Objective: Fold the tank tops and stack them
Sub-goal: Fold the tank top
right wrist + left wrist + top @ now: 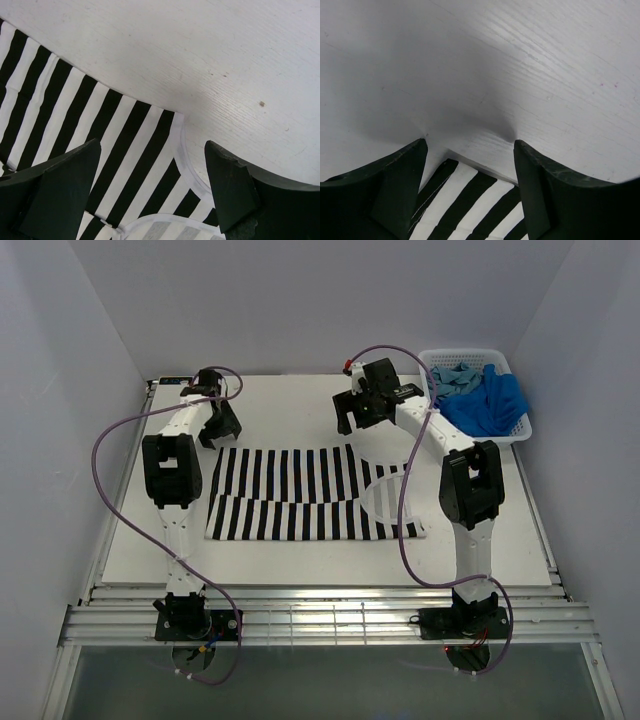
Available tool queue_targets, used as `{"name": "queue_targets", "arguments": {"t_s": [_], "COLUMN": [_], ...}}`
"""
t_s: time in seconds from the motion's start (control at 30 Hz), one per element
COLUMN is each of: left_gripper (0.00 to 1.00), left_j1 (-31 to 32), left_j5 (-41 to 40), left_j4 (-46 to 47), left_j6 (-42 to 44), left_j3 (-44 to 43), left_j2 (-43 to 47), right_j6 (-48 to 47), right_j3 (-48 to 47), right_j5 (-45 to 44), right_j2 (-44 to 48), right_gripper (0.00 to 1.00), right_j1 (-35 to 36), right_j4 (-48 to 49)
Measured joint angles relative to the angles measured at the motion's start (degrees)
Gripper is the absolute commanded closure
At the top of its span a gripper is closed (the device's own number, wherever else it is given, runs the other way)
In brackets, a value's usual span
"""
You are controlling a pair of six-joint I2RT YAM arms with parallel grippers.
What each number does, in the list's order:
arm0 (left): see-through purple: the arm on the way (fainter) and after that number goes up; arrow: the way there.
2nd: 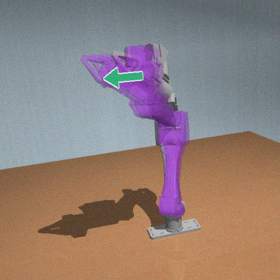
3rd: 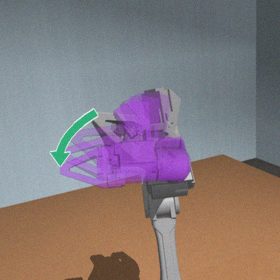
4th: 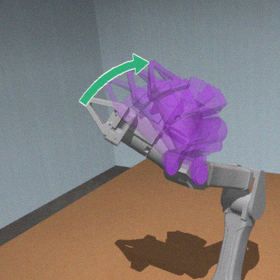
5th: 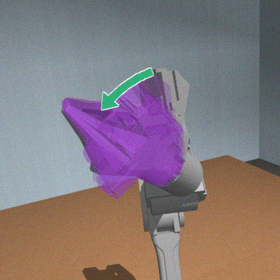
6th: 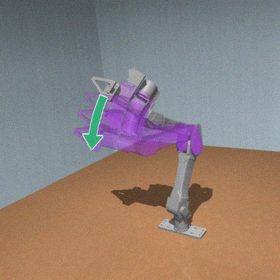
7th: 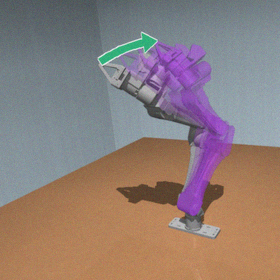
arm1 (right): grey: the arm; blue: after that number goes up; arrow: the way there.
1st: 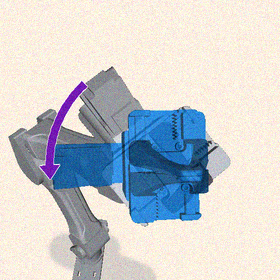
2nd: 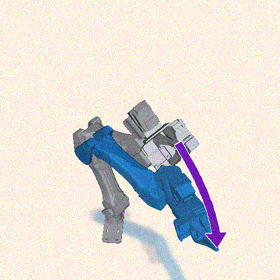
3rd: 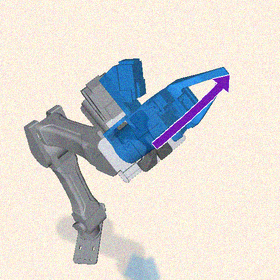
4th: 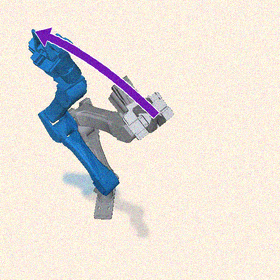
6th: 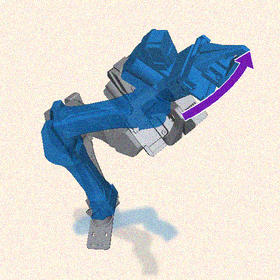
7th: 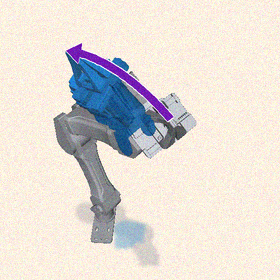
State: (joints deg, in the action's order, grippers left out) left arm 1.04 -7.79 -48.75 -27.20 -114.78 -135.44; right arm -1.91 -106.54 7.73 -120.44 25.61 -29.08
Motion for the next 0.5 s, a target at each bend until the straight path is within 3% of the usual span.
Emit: {"name": "queue_targets", "arguments": {"t_s": [0.13, 0.37, 0.4, 0.5], "left_gripper": [0.34, 0.4, 0.47, 0.55], "left_j1": [-0.02, -0.13, -0.13, -0.17], "left_j5": [-1.01, -1.9, -1.99, -2.25], "left_j4": [1.25, 5.2, 5.62, 6.4], "left_j6": [-0.11, -1.09, -1.14, -1.38], "left_j3": [1.73, 11.08, 11.96, 13.29], "left_j2": [0.72, 5.97, 6.43, 7.1], "right_j6": [0.02, 0.22, 0.26, 0.42], "right_j3": [0.0, 0.0, 0.0, 0.0], "right_j5": [0.13, 0.24, 0.33, 0.39], "right_j2": [-0.55, -0.85, -0.87, -1.09], "right_gripper": [0.1, 0.1, 0.1, 0.1], "right_j1": [-0.57, -0.46, -0.46, -0.46], "right_j4": [-0.2, -0.85, -0.85, -0.85]}}
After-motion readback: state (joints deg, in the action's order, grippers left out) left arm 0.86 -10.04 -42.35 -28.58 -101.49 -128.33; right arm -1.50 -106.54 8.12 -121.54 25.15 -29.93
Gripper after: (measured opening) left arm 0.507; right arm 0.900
